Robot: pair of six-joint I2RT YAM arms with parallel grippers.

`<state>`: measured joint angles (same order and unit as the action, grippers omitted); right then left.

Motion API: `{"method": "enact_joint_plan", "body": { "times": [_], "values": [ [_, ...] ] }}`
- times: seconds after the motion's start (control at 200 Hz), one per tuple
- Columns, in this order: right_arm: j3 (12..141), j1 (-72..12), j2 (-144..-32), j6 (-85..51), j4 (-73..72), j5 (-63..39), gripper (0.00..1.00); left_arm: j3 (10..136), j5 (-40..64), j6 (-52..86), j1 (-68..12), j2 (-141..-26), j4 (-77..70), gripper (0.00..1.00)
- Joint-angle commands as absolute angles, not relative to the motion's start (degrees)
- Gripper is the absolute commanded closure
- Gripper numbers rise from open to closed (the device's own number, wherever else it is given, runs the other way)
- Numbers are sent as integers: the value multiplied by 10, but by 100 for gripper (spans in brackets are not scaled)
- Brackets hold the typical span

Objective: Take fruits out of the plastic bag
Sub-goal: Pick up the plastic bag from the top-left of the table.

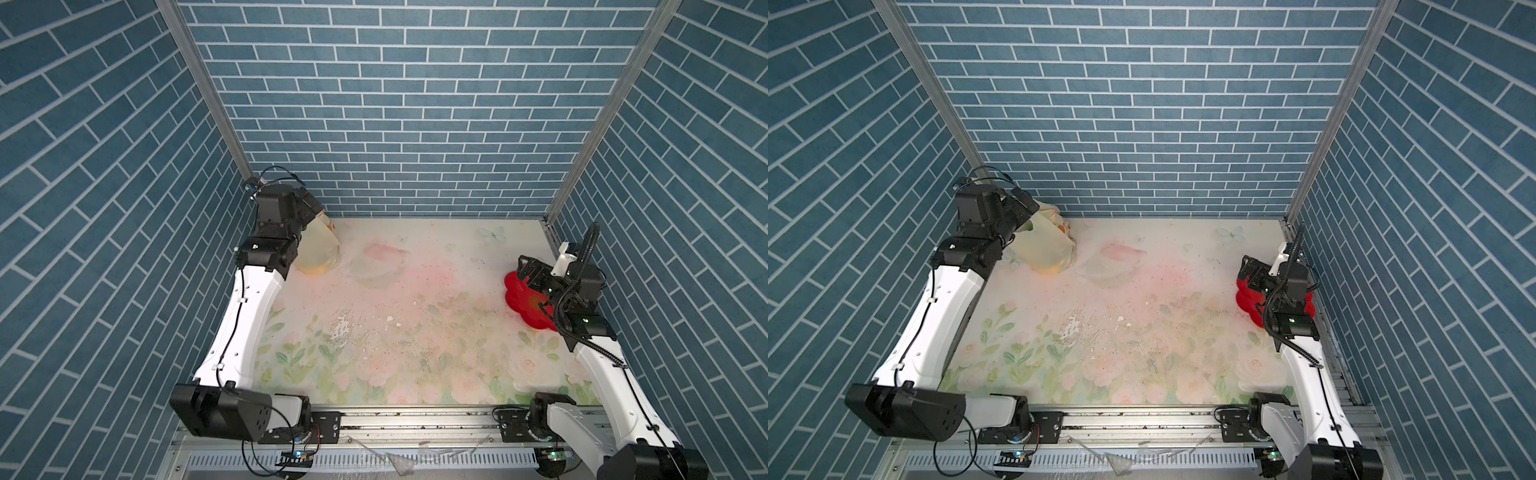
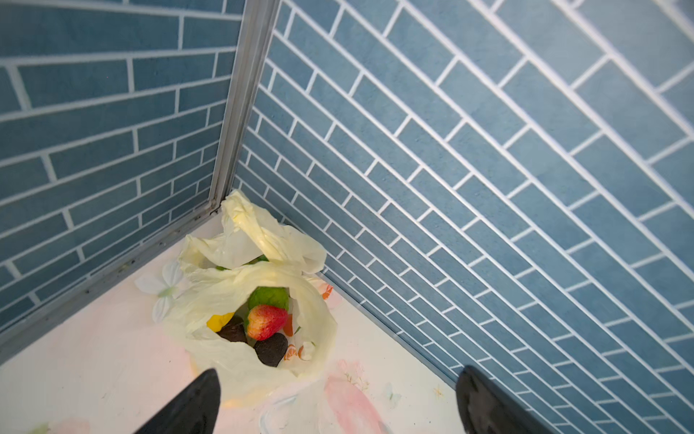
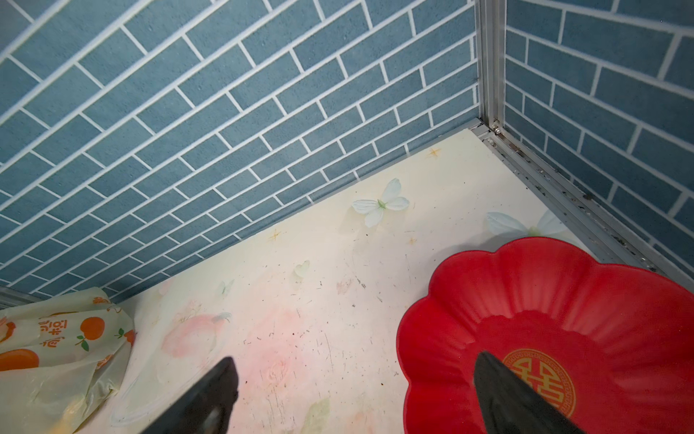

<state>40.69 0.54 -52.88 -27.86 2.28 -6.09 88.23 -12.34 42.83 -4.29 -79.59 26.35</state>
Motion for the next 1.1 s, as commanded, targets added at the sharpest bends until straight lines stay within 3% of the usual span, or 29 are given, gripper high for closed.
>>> {"method": "enact_joint_plan", "body": {
  "times": [0.0, 0.33, 0.41, 0.645, 0.92, 1.095],
  "values": [
    [407, 6, -518, -302, 29, -68, 2, 892, -107, 487, -27, -822, 272, 1],
    [389, 7, -527, -312, 17, -80, 3, 941, -94, 517, 0, -934, 163, 1],
    [385, 7, -527, -315, 17, -83, 3, 962, -111, 513, 4, -957, 147, 5],
    [377, 7, -527, -315, 22, -83, 3, 1030, -104, 490, 22, -1017, 113, 34],
    [374, 6, -530, -314, 29, -80, 3, 1163, -19, 404, 21, -1065, 173, 89],
    [379, 7, -542, -322, 29, -79, 4, 1281, 41, 334, -3, -1096, 270, 97]
  ]
}}
